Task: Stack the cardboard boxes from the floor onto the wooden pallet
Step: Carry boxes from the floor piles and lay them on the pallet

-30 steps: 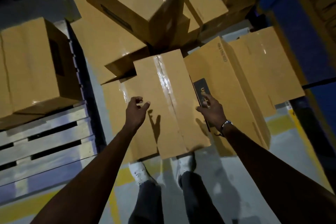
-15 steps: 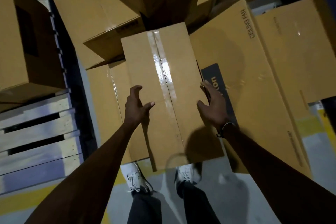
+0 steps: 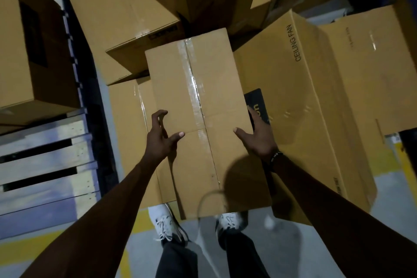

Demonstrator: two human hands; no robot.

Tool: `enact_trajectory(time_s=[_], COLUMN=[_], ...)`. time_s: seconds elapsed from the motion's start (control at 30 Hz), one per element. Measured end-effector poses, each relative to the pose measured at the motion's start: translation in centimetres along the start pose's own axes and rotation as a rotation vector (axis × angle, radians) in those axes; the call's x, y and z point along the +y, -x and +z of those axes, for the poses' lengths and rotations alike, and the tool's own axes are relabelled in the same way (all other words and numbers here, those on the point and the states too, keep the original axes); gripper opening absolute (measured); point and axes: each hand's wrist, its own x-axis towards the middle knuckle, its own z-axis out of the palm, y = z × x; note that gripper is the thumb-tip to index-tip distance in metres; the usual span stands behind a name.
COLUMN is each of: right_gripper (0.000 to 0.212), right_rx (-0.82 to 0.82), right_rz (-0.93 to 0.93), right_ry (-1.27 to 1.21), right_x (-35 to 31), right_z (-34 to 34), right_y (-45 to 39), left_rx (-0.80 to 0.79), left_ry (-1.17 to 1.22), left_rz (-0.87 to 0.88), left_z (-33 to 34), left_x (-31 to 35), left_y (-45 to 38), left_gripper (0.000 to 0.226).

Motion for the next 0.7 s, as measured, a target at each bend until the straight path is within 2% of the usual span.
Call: enact_trajectory(time_s=[0.2, 0.4, 0.57, 0.7], right_gripper=[0.070, 0.068, 0.066, 0.076], right_rx=[0.050, 0.015, 0.014, 0.020], right_rz=[0.024, 0.007, -0.007, -0.026], right_ry=[-0.073, -0.057, -0.057, -0.017], right_x=[-0.6, -1.7, -5.6, -10.1], right_z=[0.9, 1.1, 0.8, -0.2], right_y=[0.2, 1.2, 3.9, 6.9], left_rx=[0.016, 0.033, 0.093, 0.149], left_ry=[0.205, 0.222, 0.230, 0.223], left_rz=[-0.138, -0.151, -0.138, -0.113], left_z=[0.2, -1.3, -5.4, -9.7], left_x=[0.4, 1.0, 3.4, 6.9], left_y=[0.5, 1.8, 5.0, 8.8], left_gripper=[0.114, 0.110, 0.107, 0.103])
